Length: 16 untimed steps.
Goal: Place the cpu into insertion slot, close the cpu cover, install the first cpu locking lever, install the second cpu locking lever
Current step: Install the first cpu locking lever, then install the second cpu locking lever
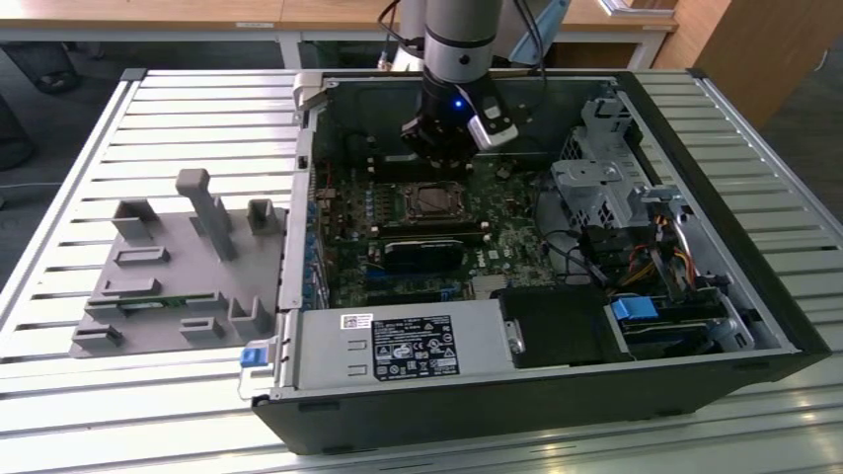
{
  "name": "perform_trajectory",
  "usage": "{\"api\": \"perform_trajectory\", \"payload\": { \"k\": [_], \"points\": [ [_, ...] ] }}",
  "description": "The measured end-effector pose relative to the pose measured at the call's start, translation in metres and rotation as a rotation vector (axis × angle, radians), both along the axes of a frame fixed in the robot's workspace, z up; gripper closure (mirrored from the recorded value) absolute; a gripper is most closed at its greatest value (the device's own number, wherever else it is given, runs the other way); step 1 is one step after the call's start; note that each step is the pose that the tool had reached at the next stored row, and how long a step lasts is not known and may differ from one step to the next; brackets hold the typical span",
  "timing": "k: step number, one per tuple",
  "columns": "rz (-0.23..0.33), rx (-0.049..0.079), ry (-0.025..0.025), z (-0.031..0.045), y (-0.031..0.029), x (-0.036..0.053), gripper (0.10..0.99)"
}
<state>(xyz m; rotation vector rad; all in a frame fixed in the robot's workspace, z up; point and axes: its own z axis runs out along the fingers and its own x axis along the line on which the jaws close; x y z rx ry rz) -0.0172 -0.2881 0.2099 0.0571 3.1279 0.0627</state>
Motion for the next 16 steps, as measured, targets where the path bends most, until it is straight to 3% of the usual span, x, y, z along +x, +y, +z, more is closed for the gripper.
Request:
{"api": "perform_trajectory", "payload": {
  "k": [16],
  "points": [
    [0.000, 0.000, 0.0000, 0.0000, -0.0042, 0.0005, 0.980]
  ]
}}
